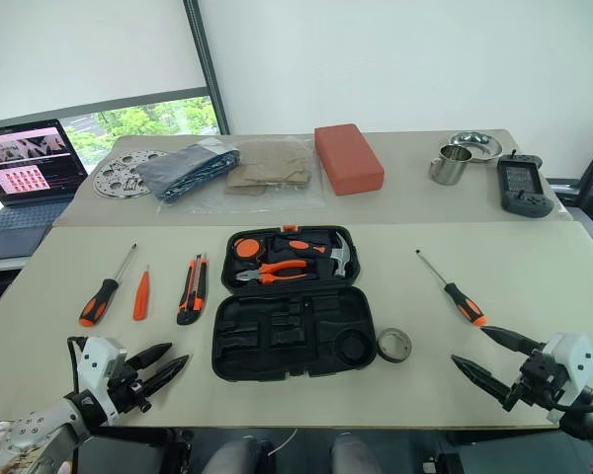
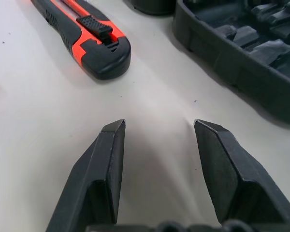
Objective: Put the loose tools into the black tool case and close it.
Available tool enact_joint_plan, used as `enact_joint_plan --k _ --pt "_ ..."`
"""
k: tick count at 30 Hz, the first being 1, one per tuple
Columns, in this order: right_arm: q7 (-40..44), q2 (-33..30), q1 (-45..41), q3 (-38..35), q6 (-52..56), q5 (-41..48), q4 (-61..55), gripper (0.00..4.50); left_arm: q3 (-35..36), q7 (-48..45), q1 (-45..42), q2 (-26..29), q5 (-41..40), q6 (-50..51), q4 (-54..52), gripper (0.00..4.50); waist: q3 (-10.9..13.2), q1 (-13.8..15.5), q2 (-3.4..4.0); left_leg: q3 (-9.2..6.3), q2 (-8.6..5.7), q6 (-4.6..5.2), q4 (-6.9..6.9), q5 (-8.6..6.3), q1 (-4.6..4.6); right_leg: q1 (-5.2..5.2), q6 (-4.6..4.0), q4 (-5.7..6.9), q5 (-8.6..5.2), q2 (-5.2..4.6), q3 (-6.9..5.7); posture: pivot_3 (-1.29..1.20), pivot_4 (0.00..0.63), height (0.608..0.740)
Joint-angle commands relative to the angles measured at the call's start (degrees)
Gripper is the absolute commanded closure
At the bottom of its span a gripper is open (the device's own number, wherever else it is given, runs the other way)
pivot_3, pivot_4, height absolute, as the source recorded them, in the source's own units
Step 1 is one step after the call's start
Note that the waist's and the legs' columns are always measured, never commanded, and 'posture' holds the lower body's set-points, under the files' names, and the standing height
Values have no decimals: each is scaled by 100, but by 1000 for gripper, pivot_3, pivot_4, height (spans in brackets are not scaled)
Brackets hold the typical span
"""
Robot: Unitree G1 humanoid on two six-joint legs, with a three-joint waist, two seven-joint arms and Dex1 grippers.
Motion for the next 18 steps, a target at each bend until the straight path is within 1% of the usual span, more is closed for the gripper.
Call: enact_joint_plan --k 1,3,6,9,11,15,18 --pt "76 -260 -25 -310 316 439 -624 37 870 -200 74 161 -541 -181 -352 2063 2 -9 -3 0 1 0 -2 0 -4 -2 -1 0 1 0 0 0 150 740" --pt "45 -342 -113 -246 469 498 -876 37 1101 -163 13 212 -703 -54 -385 2063 3 -11 -3 0 4 0 -2 0 -6 -3 0 2 0 1 -1 0 150 740" --pt "-65 -373 -262 -113 652 537 -1189 37 1265 61 -202 245 -778 146 -351 2063 2 4 -4 -2 4 0 0 0 1 3 8 2 -5 2 -4 0 150 740" --pt "-164 -329 -461 125 937 710 -1710 37 1403 673 -684 163 -838 459 -202 2063 3 31 -5 -8 3 0 9 0 11 0 17 2 -7 2 -10 0 150 740" --pt "-297 -263 -630 267 1154 870 -2033 37 1443 1070 -975 103 -772 602 -136 2063 5 31 -8 -16 3 0 12 0 11 -2 16 3 -4 4 -14 0 150 740" --pt "-403 -177 -902 466 1390 1078 -2367 37 1629 1584 -1265 88 -631 789 96 2063 9 9 -17 -21 1 0 9 0 10 -2 1 3 5 5 -16 0 150 740" --pt "-482 -81 -1118 606 1591 1308 -2565 37 1719 1798 -1352 216 -463 868 304 2063 16 -5 -29 -24 2 -1 2 -1 11 -5 -2 3 7 6 -18 0 150 740"
